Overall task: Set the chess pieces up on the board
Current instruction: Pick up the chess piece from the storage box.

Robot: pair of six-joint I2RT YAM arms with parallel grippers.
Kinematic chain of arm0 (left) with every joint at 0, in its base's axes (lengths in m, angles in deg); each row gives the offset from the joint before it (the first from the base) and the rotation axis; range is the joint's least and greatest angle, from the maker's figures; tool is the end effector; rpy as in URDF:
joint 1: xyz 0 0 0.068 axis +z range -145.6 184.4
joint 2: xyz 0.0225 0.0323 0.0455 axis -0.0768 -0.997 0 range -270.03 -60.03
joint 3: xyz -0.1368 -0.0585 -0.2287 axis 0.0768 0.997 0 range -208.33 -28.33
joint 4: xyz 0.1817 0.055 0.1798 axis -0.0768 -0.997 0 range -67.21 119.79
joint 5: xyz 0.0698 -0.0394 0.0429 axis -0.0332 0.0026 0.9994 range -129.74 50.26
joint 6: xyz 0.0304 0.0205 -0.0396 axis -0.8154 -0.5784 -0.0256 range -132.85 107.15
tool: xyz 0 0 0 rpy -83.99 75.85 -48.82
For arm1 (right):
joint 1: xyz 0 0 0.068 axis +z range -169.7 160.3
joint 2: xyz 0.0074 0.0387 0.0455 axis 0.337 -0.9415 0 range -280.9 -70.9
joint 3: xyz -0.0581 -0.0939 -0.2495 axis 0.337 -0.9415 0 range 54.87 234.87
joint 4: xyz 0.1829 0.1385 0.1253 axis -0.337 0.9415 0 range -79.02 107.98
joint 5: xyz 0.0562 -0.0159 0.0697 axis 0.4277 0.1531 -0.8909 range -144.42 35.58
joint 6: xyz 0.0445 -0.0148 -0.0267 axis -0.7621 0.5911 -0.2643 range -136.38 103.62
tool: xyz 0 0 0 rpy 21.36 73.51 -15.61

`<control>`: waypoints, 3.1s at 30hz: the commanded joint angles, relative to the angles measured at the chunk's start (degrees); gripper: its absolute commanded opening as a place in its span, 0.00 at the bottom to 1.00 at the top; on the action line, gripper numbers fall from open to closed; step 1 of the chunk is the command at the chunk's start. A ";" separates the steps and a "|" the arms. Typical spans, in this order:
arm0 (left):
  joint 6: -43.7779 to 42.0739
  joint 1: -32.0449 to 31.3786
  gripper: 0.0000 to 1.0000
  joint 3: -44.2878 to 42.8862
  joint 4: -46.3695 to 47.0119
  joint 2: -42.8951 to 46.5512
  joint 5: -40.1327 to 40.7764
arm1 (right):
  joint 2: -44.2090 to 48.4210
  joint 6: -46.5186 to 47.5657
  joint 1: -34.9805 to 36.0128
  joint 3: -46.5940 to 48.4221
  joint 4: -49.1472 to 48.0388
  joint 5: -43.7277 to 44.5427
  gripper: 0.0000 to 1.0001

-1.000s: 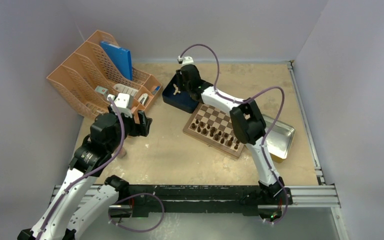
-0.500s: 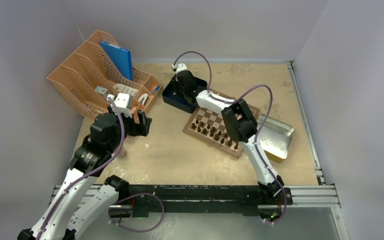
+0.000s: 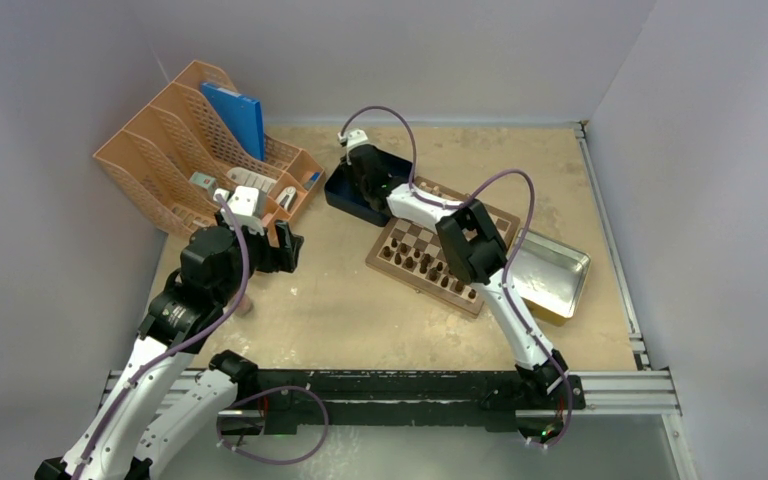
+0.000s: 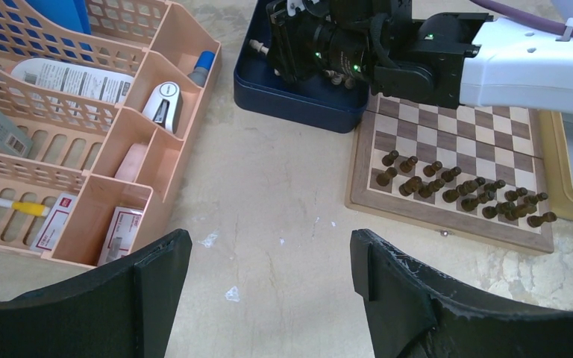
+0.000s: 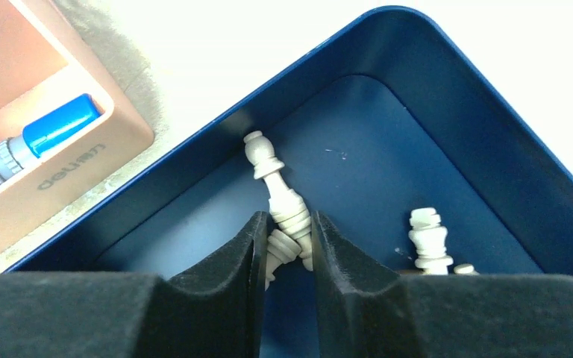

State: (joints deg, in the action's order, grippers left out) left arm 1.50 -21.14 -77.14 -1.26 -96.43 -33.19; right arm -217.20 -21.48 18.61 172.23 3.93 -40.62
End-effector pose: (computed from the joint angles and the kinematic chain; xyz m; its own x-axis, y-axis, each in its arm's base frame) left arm 0.1258 -0.0557 0.3464 -0.3614 -0.1003 -0.9270 0.2490 0.9477 -0.1996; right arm 0.4634 0.3552 0.1535 -0.3294 -0.1500 -0.9322 -0.4005 0.9163 -0.0059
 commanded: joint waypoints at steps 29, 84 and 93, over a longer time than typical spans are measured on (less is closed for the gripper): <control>11.18 0.05 0.71 -4.07 2.03 -7.44 -8.94 | 35.07 1.40 0.33 -38.36 -26.09 -2.10 0.09; 20.20 0.32 0.44 -36.09 2.02 -39.41 -29.83 | 73.03 -22.14 0.29 -71.17 -41.60 -28.55 0.15; 21.00 0.56 0.39 -34.28 3.21 -39.76 -31.99 | 72.61 -22.60 0.29 -71.64 -42.29 -29.27 0.16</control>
State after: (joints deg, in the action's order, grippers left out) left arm 22.50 -21.09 -112.01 -1.10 -137.34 -63.09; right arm -145.08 -44.65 18.65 100.36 -34.40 -68.58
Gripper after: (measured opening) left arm 0.406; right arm 0.157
